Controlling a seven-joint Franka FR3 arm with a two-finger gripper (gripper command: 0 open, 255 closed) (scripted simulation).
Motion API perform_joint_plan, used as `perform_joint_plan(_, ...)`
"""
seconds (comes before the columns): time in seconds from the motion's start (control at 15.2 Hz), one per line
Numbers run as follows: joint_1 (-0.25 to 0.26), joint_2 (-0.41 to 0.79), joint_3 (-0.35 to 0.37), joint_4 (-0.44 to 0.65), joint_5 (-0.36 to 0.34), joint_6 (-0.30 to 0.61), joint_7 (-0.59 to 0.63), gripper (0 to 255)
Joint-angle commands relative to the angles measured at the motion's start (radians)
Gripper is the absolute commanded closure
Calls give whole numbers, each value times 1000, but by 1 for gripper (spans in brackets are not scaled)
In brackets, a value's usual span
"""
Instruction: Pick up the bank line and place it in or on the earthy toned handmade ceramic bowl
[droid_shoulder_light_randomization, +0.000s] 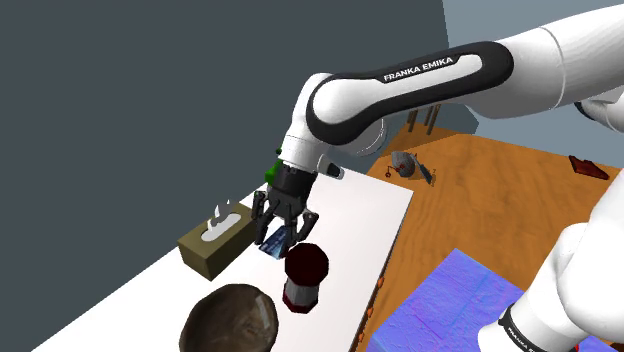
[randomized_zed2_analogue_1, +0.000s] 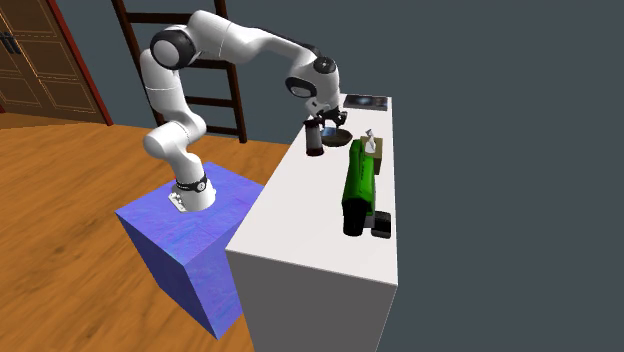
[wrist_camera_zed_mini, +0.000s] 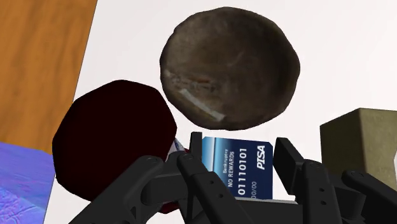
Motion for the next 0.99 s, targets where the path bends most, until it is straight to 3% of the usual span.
perform_joint_plan(0.0,30,21,23,22,-12,28,52,255)
perform_joint_plan(0.59,181,177,92,190,-137,133,295,255)
perform_joint_plan(0.92,194,205,93,171,-139,180,286,255)
